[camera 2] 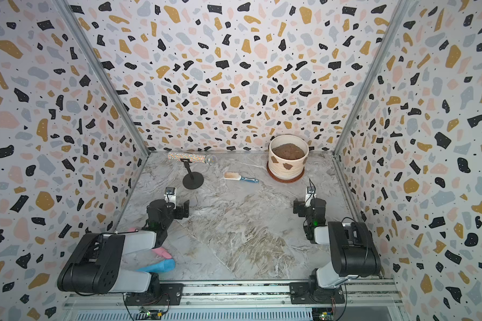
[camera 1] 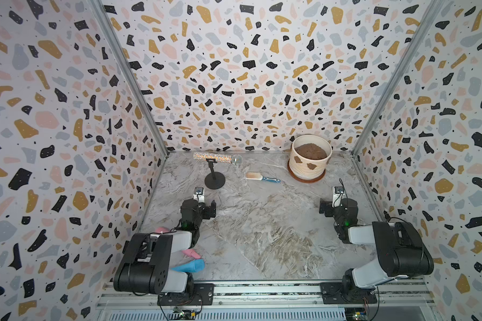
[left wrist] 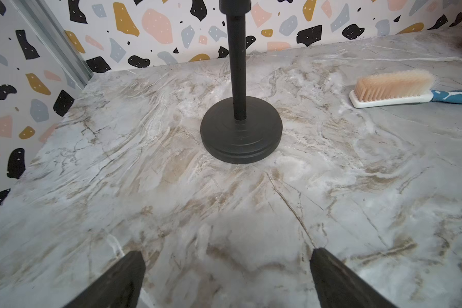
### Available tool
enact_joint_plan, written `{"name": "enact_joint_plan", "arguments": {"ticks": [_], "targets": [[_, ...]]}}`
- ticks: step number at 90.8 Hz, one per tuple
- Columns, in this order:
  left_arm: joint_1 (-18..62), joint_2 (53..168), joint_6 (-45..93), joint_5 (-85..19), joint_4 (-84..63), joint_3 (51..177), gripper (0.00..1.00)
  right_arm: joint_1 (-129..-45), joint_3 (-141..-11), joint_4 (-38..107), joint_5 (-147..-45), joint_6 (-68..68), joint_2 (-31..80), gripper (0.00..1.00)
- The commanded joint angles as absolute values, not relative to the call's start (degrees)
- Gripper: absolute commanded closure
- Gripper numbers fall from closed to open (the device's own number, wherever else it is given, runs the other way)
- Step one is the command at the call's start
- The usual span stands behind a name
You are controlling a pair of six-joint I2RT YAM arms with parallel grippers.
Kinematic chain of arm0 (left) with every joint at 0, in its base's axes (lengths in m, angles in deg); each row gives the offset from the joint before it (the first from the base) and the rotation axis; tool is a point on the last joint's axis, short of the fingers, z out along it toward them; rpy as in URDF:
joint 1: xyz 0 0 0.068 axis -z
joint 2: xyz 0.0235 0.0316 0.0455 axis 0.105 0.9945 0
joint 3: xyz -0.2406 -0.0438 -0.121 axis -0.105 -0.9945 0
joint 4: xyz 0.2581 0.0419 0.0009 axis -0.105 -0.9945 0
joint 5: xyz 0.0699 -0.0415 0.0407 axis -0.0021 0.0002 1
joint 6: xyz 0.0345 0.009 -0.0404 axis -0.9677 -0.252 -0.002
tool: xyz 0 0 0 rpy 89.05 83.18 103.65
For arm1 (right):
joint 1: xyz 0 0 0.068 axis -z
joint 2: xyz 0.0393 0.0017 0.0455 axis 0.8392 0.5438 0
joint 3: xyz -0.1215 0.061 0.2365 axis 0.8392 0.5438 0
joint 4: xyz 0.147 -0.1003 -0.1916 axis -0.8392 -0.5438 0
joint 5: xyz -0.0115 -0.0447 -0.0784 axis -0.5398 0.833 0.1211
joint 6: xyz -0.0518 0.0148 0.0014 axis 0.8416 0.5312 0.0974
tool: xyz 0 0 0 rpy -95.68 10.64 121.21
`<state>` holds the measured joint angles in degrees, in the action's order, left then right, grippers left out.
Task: Scrub the dried mud off the ceramic pot
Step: Move the pot to the center of the board.
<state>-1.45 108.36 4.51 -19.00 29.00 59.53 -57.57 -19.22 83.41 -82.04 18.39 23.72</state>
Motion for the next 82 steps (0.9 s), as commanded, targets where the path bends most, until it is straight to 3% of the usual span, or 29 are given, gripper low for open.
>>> {"name": "enact_joint_plan", "arguments": {"ticks": [1, 70, 82], "targets": [[-1.3, 107.7, 4.3, -18.6, 31.4, 59.9, 0.0, -57.9, -20.5, 82.9, -82.1, 18.8, 23.1, 0.0], [-1.3, 107.6, 4.3, -18.5, 31.3, 59.9, 0.0, -57.9, -20.2, 83.2, -82.2, 18.7, 22.9, 0.0], [-1.4, 106.9, 2.9, -21.6, 30.3, 60.3, 0.0, -57.8, -19.1, 81.7, -75.1, 16.0, 18.3, 0.0]]}}
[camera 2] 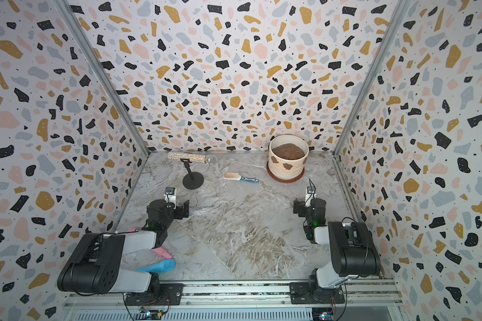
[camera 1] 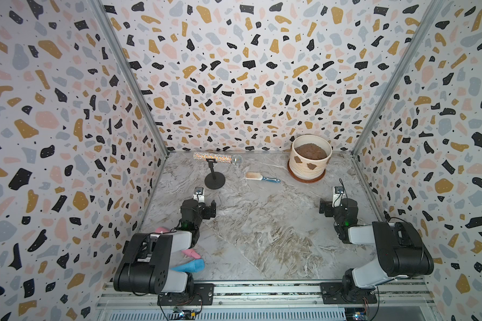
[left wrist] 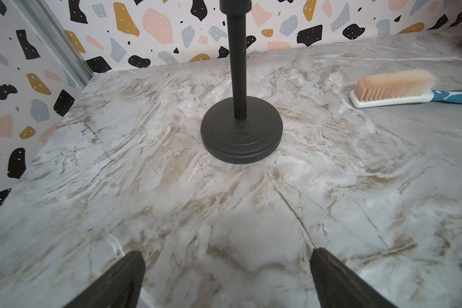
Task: Scrub the dried mud off the ceramic pot
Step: Move the pot to the center of the board.
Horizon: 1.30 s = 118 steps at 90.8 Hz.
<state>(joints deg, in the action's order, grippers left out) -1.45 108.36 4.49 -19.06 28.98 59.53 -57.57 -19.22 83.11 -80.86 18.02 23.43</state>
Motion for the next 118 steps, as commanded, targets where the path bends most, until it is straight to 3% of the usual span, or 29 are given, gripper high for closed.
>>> {"name": "enact_joint_plan", "arguments": {"ticks": [1, 14, 18, 23, 38, 55, 75, 98, 118], "targets": [[-1.4, 106.4, 2.5, -22.6, 29.8, 60.4, 0.0, -57.8, -18.8, 81.3, -74.3, 15.7, 17.3, 0.0], [-1.3, 97.7, -1.5, -34.4, 9.0, 66.8, 0.0, -57.8, -20.5, 61.2, -60.1, 4.4, -2.2, 0.0], [-1.4, 96.2, -4.7, -38.7, 1.2, 69.7, 0.0, -57.8, -24.0, 48.2, -53.2, -9.9, -7.9, 0.0], [-1.2, 95.7, -11.7, -44.8, -11.5, 75.0, 0.0, -57.6, -30.0, 21.2, -48.6, -30.4, -13.3, 0.0], [0.0, 97.1, -26.8, -55.3, -50.0, 93.0, 0.0, -57.3, -38.7, 8.7, -64.2, -25.1, -16.0, 0.0], [3.0, 98.3, -28.7, -57.6, -72.8, 108.2, 0.0, -57.3, -56.3, -7.2, -75.5, -29.7, -3.6, 0.0], [8.2, 100.6, -14.7, -50.7, -70.7, 124.1, 0.0, -57.6, -70.0, -13.5, -81.7, -32.2, 7.3, 0.0], [17.8, 108.1, -6.8, -29.1, -65.4, 134.6, 0.0, -57.8, -89.6, -24.6, -89.8, -35.0, 23.7, 0.0], [25.8, 112.9, -9.4, -31.2, -68.0, 138.2, 0.0, -58.1, -107.6, -33.3, -86.5, -37.5, 36.9, 0.1]]}}
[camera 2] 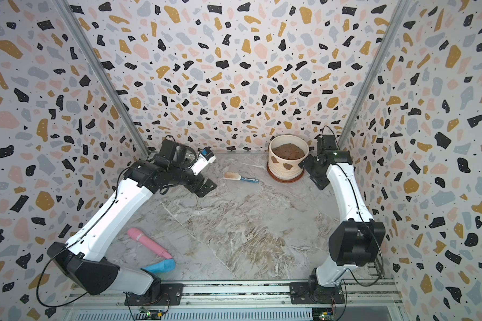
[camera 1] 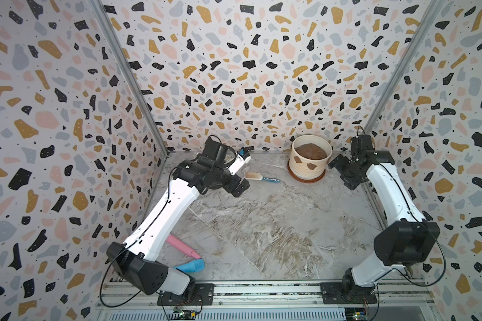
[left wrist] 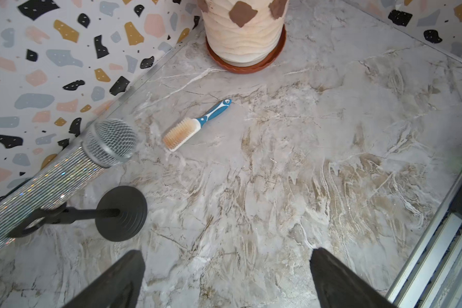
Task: Scrub the dried mud off the ceramic pot
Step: Move the pot to the center of the board.
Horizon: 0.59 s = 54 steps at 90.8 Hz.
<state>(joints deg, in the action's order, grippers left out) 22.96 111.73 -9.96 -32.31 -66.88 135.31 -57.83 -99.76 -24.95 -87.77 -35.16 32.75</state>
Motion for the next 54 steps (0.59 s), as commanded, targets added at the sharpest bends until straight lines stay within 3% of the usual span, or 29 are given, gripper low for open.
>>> {"name": "enact_joint_plan", "arguments": {"ticks": [1, 24, 54], "targets": [[26.0, 113.1, -9.4, -31.3, -68.1, 138.4, 0.0, -58.2, -108.5, -33.8, -86.4, -37.6, 37.6, 0.1], [28.8, 117.1, -9.8, -38.6, -72.5, 141.6, 0.0, -59.5, -129.7, -41.6, -82.8, -40.1, 54.2, 0.19], [28.8, 115.4, -11.4, -37.9, -73.1, 139.5, 0.0, -61.2, -146.0, -42.7, -83.4, -43.1, 67.7, 0.19]]}}
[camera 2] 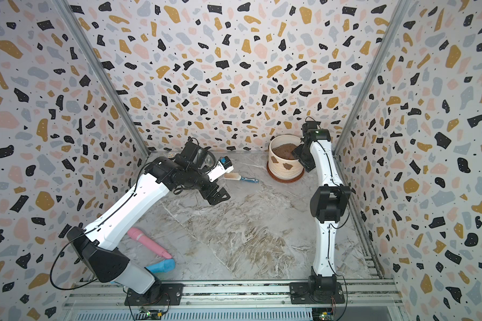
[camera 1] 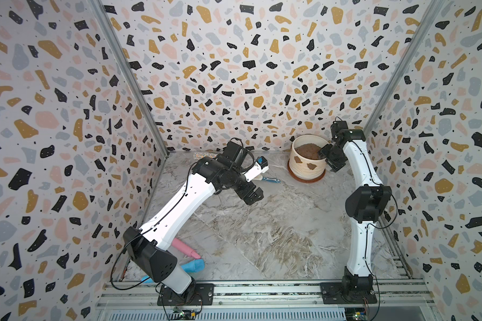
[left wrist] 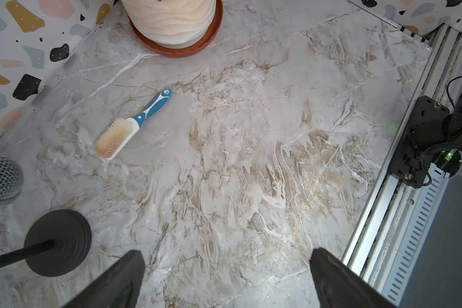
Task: Scrub the dried mud off the ceramic pot
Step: Move the pot to the center of the board.
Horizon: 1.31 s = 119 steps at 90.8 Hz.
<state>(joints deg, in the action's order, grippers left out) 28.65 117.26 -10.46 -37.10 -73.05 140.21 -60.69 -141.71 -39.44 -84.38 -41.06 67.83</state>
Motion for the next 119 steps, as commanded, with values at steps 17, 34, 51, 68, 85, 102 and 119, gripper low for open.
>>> {"name": "enact_joint_plan", "arguments": {"ticks": [17, 34, 51, 68, 85, 102, 119], "targets": [[28.7, 114.0, -11.6, -37.8, -72.1, 136.8, 0.0, -61.2, -146.3, -42.0, -84.7, -43.7, 69.7, 0.3], [28.7, 113.9, -12.3, -37.6, -72.6, 136.6, 0.0, -61.2, -143.0, -44.4, -85.3, -44.9, 69.3, 0.52], [28.8, 113.9, -12.5, -38.0, -72.7, 136.0, 0.0, -60.1, -142.1, -46.1, -86.8, -42.7, 68.7, 0.62], [28.8, 114.3, -12.6, -38.4, -72.9, 136.0, 0.0, -58.6, -142.2, -48.6, -88.1, -38.6, 68.5, 0.68], [28.8, 114.6, -12.4, -38.9, -73.0, 136.0, 0.0, -57.6, -141.8, -51.3, -87.9, -34.4, 67.0, 0.74], [28.8, 114.7, -12.6, -39.0, -73.0, 135.9, 0.0, -56.2, -138.3, -52.0, -88.2, -31.6, 63.7, 0.84], [28.8, 114.7, -12.8, -39.6, -73.1, 135.8, 0.0, -55.1, -132.6, -52.2, -88.0, -28.4, 59.4, 0.84]]}}
